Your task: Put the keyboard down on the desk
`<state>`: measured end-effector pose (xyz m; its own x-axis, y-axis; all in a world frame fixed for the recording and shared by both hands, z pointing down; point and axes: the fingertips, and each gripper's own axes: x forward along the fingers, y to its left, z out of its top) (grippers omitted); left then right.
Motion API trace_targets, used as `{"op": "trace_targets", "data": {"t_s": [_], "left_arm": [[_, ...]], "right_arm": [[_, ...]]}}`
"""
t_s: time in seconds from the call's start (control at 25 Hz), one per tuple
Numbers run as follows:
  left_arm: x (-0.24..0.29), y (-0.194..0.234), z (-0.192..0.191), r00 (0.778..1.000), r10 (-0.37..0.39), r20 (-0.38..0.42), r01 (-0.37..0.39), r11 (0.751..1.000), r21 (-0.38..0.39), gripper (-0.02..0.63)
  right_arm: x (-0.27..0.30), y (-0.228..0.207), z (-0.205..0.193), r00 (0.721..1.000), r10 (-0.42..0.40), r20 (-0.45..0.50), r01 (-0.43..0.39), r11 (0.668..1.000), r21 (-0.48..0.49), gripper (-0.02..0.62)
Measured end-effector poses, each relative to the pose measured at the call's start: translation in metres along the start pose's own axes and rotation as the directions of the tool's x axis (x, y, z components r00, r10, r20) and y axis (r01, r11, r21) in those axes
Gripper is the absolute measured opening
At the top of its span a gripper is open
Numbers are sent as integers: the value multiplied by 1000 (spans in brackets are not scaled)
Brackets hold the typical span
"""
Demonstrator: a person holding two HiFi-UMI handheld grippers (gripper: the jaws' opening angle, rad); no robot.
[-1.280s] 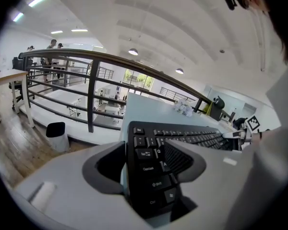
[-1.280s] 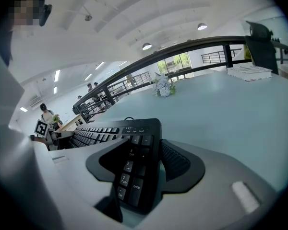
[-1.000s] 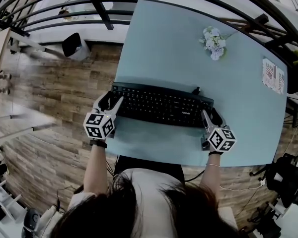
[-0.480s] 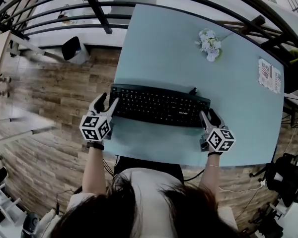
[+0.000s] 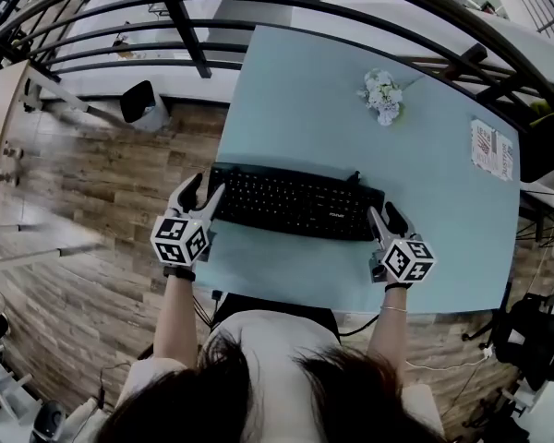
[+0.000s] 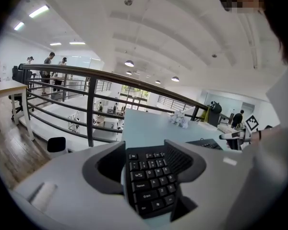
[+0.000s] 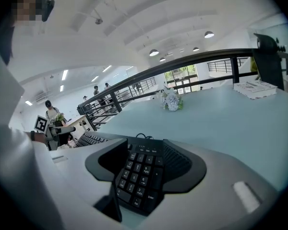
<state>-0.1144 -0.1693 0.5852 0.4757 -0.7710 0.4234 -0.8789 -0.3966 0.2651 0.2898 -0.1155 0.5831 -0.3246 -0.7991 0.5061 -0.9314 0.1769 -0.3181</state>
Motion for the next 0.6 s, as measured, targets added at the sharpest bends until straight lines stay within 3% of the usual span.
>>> {"op": "trace_targets", "data": {"t_s": [0.32,0.6], "left_arm": [[-12,-20,52,995,-33,92,26,997,72,275],[-21,-51,100,980,-104,170,86,990,111,275]], "right_arm": [[-11,36,58,991,64,117,-53,994,-92,202],[-35,73,109,964,126,233,-86,981,-176,201]]}}
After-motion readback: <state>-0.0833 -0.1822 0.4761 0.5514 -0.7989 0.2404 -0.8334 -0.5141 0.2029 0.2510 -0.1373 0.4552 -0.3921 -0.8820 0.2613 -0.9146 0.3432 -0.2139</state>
